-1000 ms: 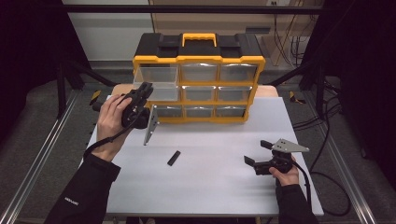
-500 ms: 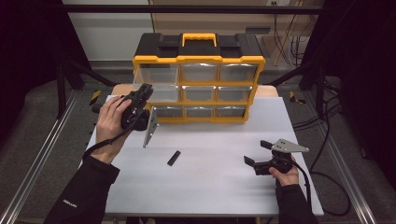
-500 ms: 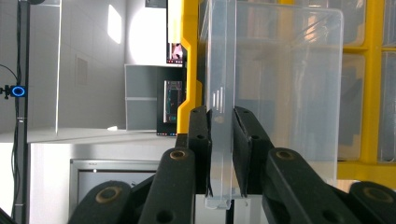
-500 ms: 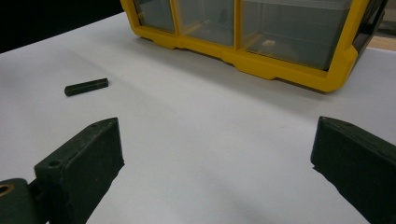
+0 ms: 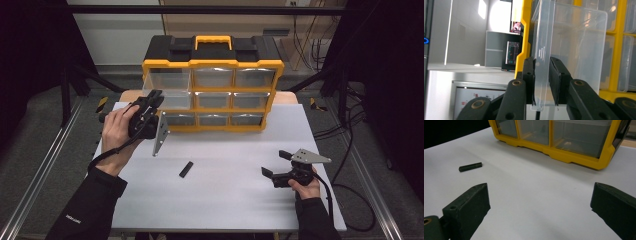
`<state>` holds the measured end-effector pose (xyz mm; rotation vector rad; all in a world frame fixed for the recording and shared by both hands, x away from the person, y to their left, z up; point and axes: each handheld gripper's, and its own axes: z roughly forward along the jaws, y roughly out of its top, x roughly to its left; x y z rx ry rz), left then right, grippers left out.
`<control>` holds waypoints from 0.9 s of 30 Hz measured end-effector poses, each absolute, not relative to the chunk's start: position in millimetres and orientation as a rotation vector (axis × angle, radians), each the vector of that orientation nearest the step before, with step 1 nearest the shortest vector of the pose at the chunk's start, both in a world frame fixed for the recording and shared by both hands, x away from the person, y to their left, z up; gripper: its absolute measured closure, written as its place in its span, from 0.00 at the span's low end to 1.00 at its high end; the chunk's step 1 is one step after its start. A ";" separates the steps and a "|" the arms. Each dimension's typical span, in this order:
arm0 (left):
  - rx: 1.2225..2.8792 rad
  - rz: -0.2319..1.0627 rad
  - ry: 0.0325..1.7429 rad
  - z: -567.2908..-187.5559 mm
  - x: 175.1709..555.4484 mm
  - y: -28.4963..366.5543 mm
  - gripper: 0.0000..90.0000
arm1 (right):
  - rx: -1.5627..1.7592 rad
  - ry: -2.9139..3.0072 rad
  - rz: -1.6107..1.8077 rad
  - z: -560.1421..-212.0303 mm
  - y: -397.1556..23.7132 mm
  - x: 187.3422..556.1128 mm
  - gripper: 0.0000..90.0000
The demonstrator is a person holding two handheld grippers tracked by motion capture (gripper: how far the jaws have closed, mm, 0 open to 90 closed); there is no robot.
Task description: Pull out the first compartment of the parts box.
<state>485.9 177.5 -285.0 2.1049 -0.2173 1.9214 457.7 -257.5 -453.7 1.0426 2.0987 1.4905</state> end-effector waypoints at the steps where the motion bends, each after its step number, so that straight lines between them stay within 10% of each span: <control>1: 2.105 1.912 -0.214 -284.4 485.6 177.6 0.82 | 1.041 2.100 1.490 -453.7 -257.6 457.6 0.03; 27: 1.999 1.482 0.338 -272.8 477.3 192.8 0.46 | 1.042 2.094 1.493 -453.6 -258.3 457.6 0.03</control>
